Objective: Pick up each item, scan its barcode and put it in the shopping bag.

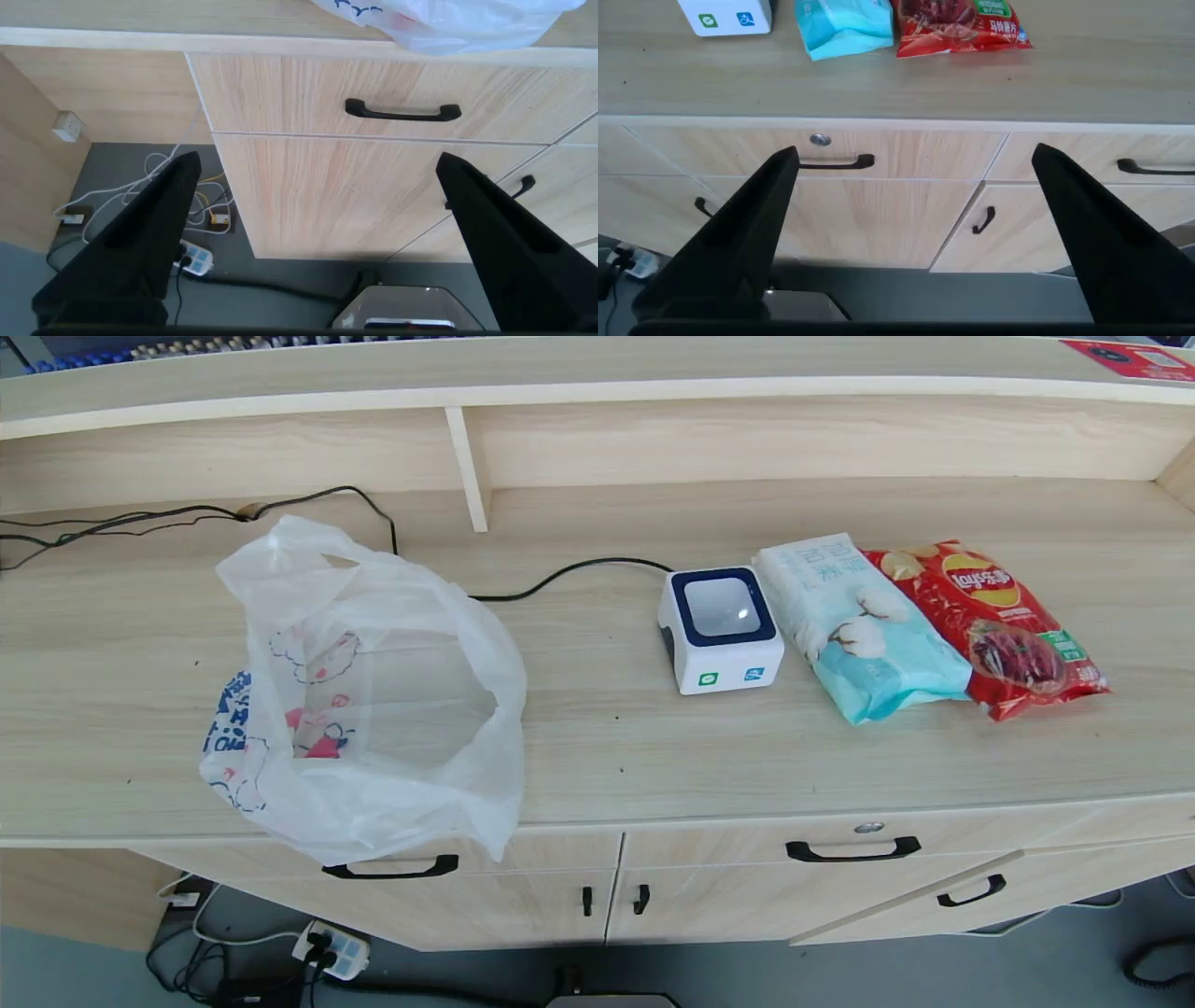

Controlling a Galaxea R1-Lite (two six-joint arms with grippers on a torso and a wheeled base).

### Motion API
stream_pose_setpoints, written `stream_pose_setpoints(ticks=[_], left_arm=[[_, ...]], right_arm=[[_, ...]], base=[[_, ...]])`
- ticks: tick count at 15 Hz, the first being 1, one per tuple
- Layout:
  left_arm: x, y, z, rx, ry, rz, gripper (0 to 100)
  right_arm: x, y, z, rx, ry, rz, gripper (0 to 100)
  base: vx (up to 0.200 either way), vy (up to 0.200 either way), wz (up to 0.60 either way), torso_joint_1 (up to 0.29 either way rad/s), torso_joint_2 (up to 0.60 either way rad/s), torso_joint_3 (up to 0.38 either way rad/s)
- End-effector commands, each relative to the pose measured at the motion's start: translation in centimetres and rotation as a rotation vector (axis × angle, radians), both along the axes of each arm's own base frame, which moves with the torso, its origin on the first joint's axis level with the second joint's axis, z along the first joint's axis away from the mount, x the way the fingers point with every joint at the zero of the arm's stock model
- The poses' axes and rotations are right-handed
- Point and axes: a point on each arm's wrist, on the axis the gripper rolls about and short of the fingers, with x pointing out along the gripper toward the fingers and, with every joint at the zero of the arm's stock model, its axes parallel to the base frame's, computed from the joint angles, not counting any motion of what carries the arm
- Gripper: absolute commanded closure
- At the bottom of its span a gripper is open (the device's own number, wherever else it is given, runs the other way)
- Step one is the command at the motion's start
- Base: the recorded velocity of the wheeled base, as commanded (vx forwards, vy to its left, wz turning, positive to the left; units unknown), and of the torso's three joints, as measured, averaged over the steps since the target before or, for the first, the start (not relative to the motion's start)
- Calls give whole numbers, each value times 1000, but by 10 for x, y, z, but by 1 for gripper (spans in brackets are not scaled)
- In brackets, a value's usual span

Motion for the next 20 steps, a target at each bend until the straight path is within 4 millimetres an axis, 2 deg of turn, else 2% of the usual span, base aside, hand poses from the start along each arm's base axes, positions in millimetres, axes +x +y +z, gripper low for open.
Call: stream_pose_setpoints(ticks=[1, 2, 3, 4, 5, 8, 11, 13, 17, 20], left_arm=[[0, 0, 0, 4, -1, 0, 0], [0, 0, 0, 18, -1, 0, 0], [0, 0, 0, 41, -1, 1, 0], [0, 0, 0, 53, -1, 1, 0], [0, 0, 0, 56, -1, 1, 0], [0, 0, 0, 53, -3, 1, 0], [0, 0, 0, 51, -3, 1, 0], [0, 0, 0, 51, -3, 1, 0], [0, 0, 0, 51, -3, 1, 0], [0, 0, 0, 36, -4, 1, 0]], right_arm=[[100, 5, 77, 2, 232, 60, 0], [131, 8, 94, 28, 235, 130, 0], [151, 10, 107, 36, 236, 179, 0], [164, 11, 111, 35, 250, 188, 0], [190, 14, 109, 6, 297, 203, 0], [215, 14, 85, 4, 427, 213, 0], [226, 22, 87, -12, 414, 252, 0], [241, 25, 91, -21, 415, 274, 0], [286, 31, 106, -56, 356, 302, 0], [308, 34, 102, -68, 309, 333, 0]], base=[[0, 0, 0, 0, 0, 0], [0, 0, 0, 0, 0, 0], [0, 0, 0, 0, 0, 0], [0, 0, 0, 0, 0, 0], [0, 0, 0, 0, 0, 0], [0, 0, 0, 0, 0, 0], [0, 0, 0, 0, 0, 0], [0, 0, 0, 0, 0, 0], [0, 0, 0, 0, 0, 0], [0, 0, 0, 0, 0, 0]])
